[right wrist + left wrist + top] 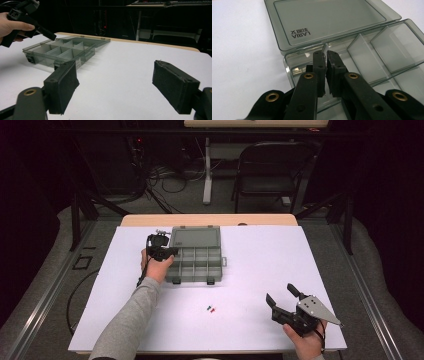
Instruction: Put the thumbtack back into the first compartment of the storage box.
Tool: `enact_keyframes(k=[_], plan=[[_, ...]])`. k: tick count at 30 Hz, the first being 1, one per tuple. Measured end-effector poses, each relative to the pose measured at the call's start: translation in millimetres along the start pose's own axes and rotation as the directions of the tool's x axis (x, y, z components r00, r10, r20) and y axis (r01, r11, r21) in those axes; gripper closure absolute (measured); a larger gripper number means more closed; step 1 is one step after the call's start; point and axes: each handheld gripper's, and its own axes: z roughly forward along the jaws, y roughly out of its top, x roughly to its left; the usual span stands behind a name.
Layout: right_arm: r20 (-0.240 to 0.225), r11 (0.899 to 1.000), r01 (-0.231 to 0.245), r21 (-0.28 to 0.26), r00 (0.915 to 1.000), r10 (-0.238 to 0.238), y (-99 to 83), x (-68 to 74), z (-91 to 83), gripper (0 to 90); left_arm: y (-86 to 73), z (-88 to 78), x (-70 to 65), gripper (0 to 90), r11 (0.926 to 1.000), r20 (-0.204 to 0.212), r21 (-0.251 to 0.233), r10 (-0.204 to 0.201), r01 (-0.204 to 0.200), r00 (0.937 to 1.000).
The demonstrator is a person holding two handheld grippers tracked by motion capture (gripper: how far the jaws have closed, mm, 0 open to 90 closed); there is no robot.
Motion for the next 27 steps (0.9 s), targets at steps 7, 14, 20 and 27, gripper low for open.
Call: enact_keyframes(k=[7,14,20,27], plan=[[-0.001,1.0,0.0,0.004,1.0,0.0,-0.3,-0.5,0.3,19.4,-0.3,0.6,0.6,85.1,0.9999,-0.004,-0.01,-0.003,0.003,1.0],[-0.001,1.0,-0.005,0.005,1.0,0.005,-0.6,-0.5,0.7,19.4,0.5,-6.7,2.8,66.8,0.9988,-0.021,-0.047,-0.009,0.008,0.9997],[-0.001,1.0,-0.003,0.01,1.0,0.003,-0.7,-0.2,0.9,19.4,0.0,-14.8,4.4,49.3,0.9945,0.003,-0.105,-0.01,0.01,0.9999],[0.001,1.0,-0.002,0.009,1.0,0.002,-0.8,-0.5,1.0,19.4,-0.7,-25.1,6.6,40.7,0.988,-0.005,-0.153,0.023,-0.023,0.9997]])
